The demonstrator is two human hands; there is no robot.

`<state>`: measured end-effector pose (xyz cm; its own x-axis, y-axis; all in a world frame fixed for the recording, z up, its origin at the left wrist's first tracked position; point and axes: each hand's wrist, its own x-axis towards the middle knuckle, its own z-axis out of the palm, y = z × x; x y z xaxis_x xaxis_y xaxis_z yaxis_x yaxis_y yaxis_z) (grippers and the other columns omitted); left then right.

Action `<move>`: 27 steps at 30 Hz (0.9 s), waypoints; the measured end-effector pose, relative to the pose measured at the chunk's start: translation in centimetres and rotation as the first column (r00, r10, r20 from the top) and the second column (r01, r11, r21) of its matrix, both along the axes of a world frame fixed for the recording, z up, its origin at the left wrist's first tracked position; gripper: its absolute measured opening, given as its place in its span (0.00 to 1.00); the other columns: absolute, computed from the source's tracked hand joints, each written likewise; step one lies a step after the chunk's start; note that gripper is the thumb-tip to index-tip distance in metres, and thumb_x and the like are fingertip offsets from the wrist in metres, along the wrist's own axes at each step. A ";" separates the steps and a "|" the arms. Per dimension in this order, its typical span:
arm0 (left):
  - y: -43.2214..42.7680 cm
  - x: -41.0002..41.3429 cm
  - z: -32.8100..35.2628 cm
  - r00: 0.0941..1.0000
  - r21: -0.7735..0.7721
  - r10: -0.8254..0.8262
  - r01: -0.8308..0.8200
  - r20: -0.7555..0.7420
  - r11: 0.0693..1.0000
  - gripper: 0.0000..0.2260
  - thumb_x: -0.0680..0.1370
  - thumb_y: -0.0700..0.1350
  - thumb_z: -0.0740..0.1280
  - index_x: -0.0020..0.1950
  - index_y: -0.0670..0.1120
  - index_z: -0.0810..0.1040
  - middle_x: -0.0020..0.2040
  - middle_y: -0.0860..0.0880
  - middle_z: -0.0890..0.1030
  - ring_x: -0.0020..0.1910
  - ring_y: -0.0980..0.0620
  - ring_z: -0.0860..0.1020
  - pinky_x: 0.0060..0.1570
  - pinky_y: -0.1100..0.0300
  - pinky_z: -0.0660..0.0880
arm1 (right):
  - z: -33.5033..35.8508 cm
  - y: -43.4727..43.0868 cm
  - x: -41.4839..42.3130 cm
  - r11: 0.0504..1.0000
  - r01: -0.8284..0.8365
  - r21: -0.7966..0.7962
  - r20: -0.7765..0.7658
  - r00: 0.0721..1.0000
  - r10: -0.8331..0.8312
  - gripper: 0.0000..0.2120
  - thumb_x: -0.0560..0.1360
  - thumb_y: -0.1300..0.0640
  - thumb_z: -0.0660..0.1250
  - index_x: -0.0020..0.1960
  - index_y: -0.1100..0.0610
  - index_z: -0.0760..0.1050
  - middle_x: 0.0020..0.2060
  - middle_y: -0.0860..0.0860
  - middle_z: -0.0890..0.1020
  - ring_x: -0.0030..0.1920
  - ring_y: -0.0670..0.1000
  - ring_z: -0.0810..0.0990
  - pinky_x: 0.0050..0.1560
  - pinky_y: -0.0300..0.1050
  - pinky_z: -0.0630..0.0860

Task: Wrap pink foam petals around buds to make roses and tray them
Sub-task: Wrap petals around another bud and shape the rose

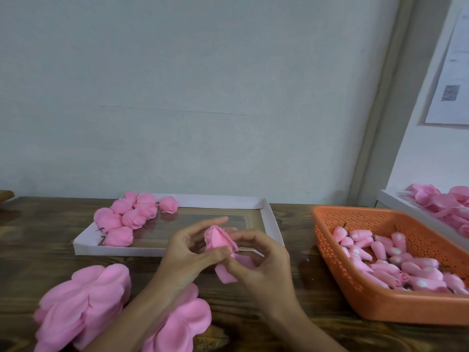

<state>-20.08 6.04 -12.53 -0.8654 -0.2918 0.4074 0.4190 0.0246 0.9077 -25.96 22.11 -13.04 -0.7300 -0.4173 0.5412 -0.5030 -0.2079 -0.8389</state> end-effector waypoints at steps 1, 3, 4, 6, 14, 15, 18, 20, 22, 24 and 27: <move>-0.3 0.1 0.1 1.000 -0.015 -0.017 0.017 0.011 1.000 0.22 0.65 0.50 0.81 0.58 0.56 0.87 0.56 0.47 0.88 0.56 0.49 0.86 0.51 0.61 0.82 | 0.1 0.1 -0.1 1.000 -0.019 -0.001 0.003 1.000 0.019 0.17 0.70 0.68 0.80 0.53 0.50 0.86 0.50 0.45 0.88 0.53 0.47 0.87 0.50 0.41 0.84; -0.6 0.0 0.2 1.000 -0.045 0.000 0.001 0.021 0.999 0.17 0.64 0.50 0.81 0.53 0.54 0.89 0.53 0.47 0.89 0.54 0.49 0.87 0.48 0.61 0.82 | 0.0 0.0 -0.2 0.999 -0.033 0.015 0.003 0.999 0.033 0.17 0.70 0.65 0.81 0.52 0.47 0.85 0.51 0.44 0.88 0.54 0.47 0.86 0.51 0.43 0.85; -0.7 0.0 0.2 1.000 -0.051 0.012 -0.012 0.010 0.999 0.15 0.65 0.50 0.81 0.51 0.53 0.89 0.51 0.46 0.89 0.52 0.49 0.87 0.46 0.61 0.82 | 0.0 -0.1 -0.4 0.999 -0.008 0.036 0.000 1.000 0.008 0.16 0.70 0.61 0.82 0.53 0.46 0.84 0.52 0.44 0.87 0.55 0.48 0.86 0.50 0.45 0.85; -0.8 -0.2 0.1 0.998 -0.047 0.059 -0.060 -0.014 0.997 0.13 0.65 0.45 0.83 0.48 0.49 0.89 0.47 0.45 0.89 0.46 0.51 0.87 0.42 0.62 0.82 | -0.1 -0.2 -0.6 0.993 0.065 0.099 0.032 0.997 -0.069 0.18 0.69 0.55 0.84 0.54 0.44 0.82 0.54 0.43 0.86 0.54 0.48 0.86 0.48 0.48 0.86; -1.2 -0.6 -0.6 0.986 -0.135 0.153 -0.161 -0.071 0.978 0.09 0.69 0.38 0.80 0.48 0.47 0.89 0.46 0.45 0.89 0.44 0.53 0.85 0.43 0.62 0.81 | 0.1 0.9 -2.7 0.970 -0.185 0.159 0.522 0.849 0.076 0.11 0.70 0.56 0.82 0.50 0.58 0.86 0.46 0.57 0.89 0.43 0.54 0.87 0.47 0.46 0.86; -1.1 -0.6 -0.6 0.984 -0.150 0.156 -0.167 -0.082 0.974 0.10 0.68 0.40 0.80 0.48 0.49 0.89 0.46 0.46 0.89 0.44 0.54 0.86 0.42 0.63 0.80 | 0.1 0.9 -2.7 0.977 -0.181 0.112 0.572 0.815 0.086 0.12 0.71 0.56 0.82 0.51 0.60 0.86 0.46 0.58 0.89 0.42 0.53 0.86 0.46 0.45 0.85; -0.9 -0.5 -0.6 0.982 -0.183 0.160 -0.176 -0.100 0.967 0.12 0.67 0.47 0.84 0.48 0.55 0.89 0.46 0.48 0.89 0.44 0.55 0.86 0.42 0.65 0.81 | 0.0 1.0 -2.8 0.993 -0.117 0.028 0.635 0.769 0.072 0.11 0.73 0.56 0.80 0.50 0.62 0.86 0.43 0.59 0.88 0.40 0.52 0.86 0.43 0.43 0.84; -1.0 -0.5 -0.6 0.980 -0.189 0.165 -0.184 -0.111 0.964 0.12 0.66 0.50 0.83 0.48 0.55 0.89 0.46 0.48 0.89 0.45 0.54 0.86 0.43 0.64 0.81 | 0.1 0.9 -2.6 0.996 -0.081 0.030 0.619 0.784 0.045 0.08 0.74 0.55 0.78 0.45 0.61 0.86 0.40 0.60 0.87 0.38 0.51 0.86 0.41 0.43 0.83; -1.2 -0.5 -0.6 0.980 -0.195 0.156 -0.179 -0.125 0.964 0.11 0.67 0.49 0.82 0.48 0.54 0.89 0.47 0.47 0.89 0.46 0.52 0.86 0.44 0.65 0.80 | 0.0 0.8 -2.4 0.997 -0.047 0.062 0.600 0.800 0.000 0.09 0.75 0.56 0.77 0.45 0.62 0.85 0.38 0.60 0.87 0.37 0.52 0.86 0.40 0.43 0.83; -1.2 -0.5 -0.6 0.983 -0.197 0.142 -0.163 -0.121 0.967 0.11 0.68 0.44 0.84 0.48 0.51 0.89 0.47 0.46 0.89 0.46 0.51 0.86 0.45 0.64 0.80 | -0.1 0.6 -2.3 0.996 -0.009 0.087 0.593 0.804 -0.044 0.09 0.76 0.58 0.76 0.48 0.64 0.84 0.37 0.58 0.87 0.37 0.51 0.85 0.40 0.44 0.84; -1.2 -0.5 -0.7 0.985 -0.200 0.133 -0.153 -0.111 0.968 0.10 0.67 0.41 0.80 0.48 0.50 0.89 0.46 0.46 0.89 0.45 0.51 0.86 0.45 0.64 0.81 | 0.0 0.4 -2.0 0.996 0.047 0.076 0.520 0.850 -0.080 0.07 0.77 0.59 0.76 0.49 0.63 0.84 0.39 0.58 0.88 0.37 0.51 0.84 0.41 0.43 0.83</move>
<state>-20.61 4.82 -13.20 -0.7749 -0.3103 0.5507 0.4817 0.2741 0.8323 -27.95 22.50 -13.08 -0.9241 -0.3790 0.0489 0.0022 -0.1331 -0.9911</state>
